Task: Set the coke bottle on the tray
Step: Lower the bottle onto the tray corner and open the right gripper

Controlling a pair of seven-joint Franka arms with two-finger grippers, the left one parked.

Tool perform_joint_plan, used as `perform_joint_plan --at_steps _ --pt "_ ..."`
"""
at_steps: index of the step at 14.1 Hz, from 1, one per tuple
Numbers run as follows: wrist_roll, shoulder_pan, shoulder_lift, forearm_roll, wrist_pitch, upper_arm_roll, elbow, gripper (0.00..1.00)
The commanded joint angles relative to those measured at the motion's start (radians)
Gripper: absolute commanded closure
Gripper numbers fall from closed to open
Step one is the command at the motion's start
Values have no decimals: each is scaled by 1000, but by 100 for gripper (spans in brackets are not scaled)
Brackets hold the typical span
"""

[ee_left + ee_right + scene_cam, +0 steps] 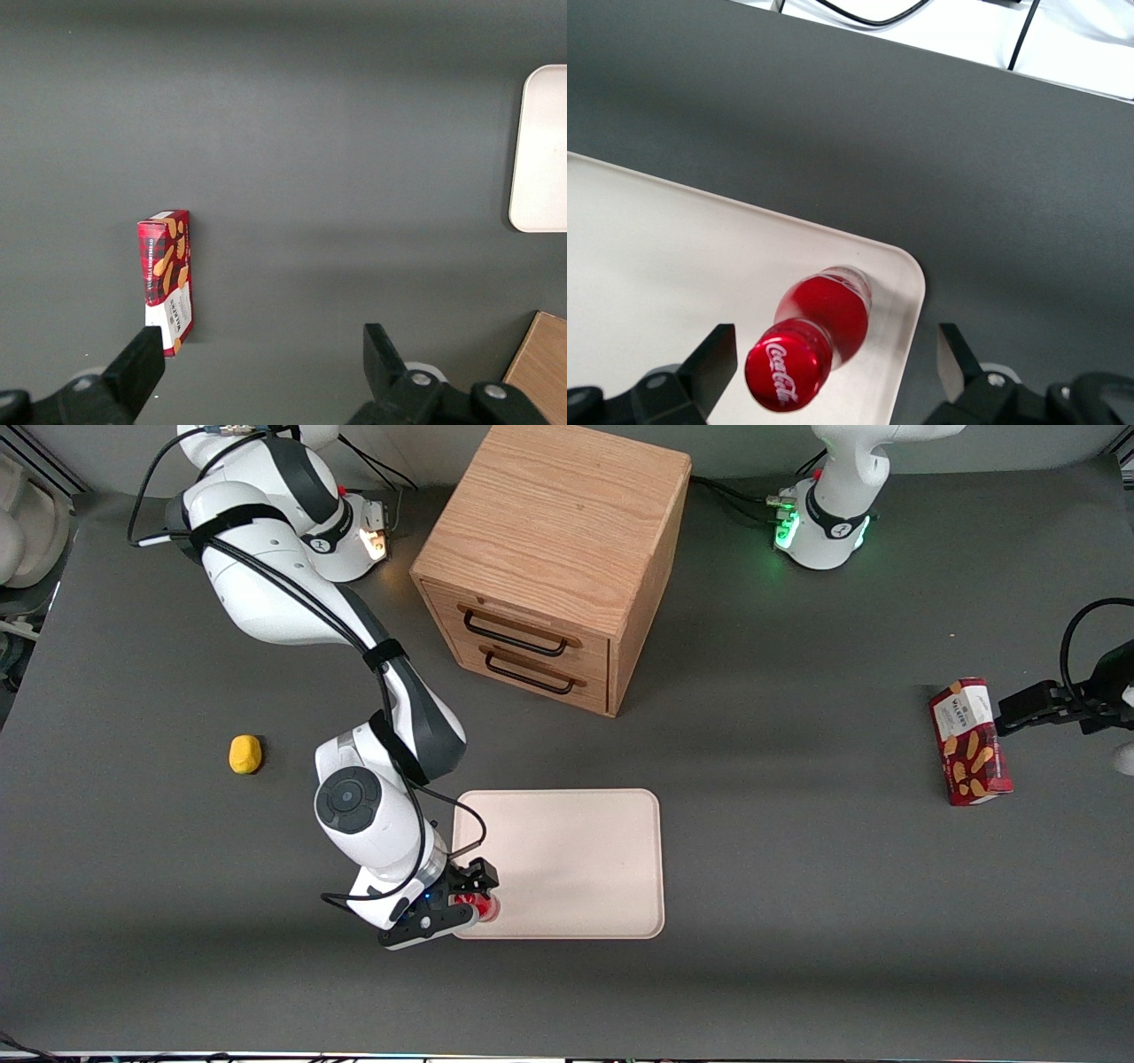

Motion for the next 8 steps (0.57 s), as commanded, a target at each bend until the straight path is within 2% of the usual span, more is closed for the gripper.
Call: perform_joint_plan --at_steps 1,3,6,7,8 --pt "9 -3 -16 -20 11 4 -8 0" --pt "4 -6 -39 -14 -1 4 -15 0" --pt "12 -26 -188 -9 -64 -8 -167 0" --pt "13 -50 -264 5 -64 -8 -258 0" --pt "16 -66 -344 55 -65 -13 -336 0"
